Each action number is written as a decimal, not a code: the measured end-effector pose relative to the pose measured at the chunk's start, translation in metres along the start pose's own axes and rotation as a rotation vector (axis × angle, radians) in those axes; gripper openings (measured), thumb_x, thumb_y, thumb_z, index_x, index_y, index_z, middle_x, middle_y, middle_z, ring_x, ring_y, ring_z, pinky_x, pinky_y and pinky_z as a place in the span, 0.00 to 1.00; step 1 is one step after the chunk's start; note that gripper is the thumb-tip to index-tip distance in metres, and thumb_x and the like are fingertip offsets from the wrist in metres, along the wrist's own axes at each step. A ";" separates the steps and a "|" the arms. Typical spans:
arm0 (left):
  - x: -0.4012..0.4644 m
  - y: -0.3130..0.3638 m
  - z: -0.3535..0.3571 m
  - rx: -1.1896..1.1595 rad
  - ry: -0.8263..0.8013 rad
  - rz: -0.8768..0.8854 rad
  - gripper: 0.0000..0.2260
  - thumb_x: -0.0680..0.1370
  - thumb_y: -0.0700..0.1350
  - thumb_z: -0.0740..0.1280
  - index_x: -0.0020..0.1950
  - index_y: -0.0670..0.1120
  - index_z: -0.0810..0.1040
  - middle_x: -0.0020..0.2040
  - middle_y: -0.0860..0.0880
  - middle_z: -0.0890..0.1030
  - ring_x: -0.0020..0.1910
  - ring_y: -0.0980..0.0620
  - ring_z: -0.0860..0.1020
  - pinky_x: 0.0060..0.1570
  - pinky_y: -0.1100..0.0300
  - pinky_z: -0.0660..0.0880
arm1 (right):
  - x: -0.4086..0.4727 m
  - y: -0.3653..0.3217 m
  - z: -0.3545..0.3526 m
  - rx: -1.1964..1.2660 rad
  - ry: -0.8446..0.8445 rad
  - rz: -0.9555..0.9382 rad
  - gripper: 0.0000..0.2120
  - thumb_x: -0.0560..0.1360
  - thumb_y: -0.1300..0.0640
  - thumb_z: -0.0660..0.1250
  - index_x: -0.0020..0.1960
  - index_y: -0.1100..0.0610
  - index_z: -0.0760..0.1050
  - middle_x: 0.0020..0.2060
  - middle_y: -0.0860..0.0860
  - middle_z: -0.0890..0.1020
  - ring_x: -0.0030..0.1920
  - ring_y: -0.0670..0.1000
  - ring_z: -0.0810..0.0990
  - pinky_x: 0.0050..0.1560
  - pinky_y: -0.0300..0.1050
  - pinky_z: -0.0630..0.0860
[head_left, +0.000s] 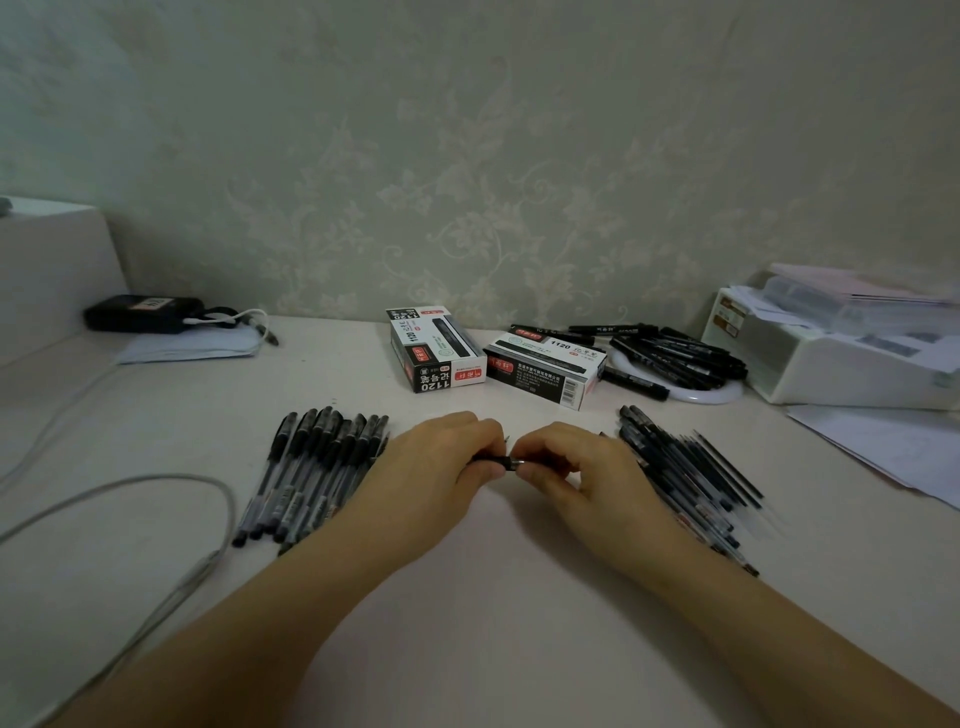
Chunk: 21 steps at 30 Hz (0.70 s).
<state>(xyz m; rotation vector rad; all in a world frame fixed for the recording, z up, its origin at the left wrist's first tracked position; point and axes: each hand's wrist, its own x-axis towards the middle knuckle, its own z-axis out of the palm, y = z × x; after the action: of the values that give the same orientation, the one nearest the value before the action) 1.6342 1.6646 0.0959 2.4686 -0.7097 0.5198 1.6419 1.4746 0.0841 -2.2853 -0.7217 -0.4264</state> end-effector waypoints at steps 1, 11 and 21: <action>0.000 0.000 0.000 -0.009 0.005 -0.003 0.03 0.79 0.46 0.65 0.48 0.50 0.77 0.42 0.55 0.76 0.43 0.55 0.73 0.44 0.57 0.71 | 0.000 0.000 0.000 0.002 0.002 -0.002 0.05 0.77 0.59 0.69 0.51 0.53 0.82 0.43 0.40 0.81 0.47 0.41 0.78 0.48 0.32 0.73; 0.000 -0.001 0.004 -0.002 0.172 -0.096 0.04 0.78 0.49 0.66 0.49 0.49 0.78 0.46 0.53 0.72 0.42 0.55 0.74 0.44 0.57 0.74 | 0.002 0.003 0.003 -0.035 0.100 0.024 0.16 0.78 0.51 0.68 0.65 0.48 0.75 0.53 0.40 0.78 0.51 0.40 0.77 0.51 0.29 0.71; -0.009 -0.047 -0.028 0.304 0.127 -0.652 0.07 0.80 0.46 0.60 0.50 0.42 0.70 0.43 0.44 0.75 0.42 0.44 0.74 0.41 0.51 0.73 | -0.001 0.015 0.002 -0.135 0.099 0.097 0.14 0.78 0.50 0.67 0.64 0.46 0.74 0.52 0.39 0.77 0.51 0.38 0.74 0.49 0.24 0.66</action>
<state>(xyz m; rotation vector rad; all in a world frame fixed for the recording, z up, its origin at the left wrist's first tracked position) 1.6484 1.7181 0.0967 2.7090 0.2552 0.5431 1.6505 1.4666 0.0749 -2.3947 -0.5449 -0.5532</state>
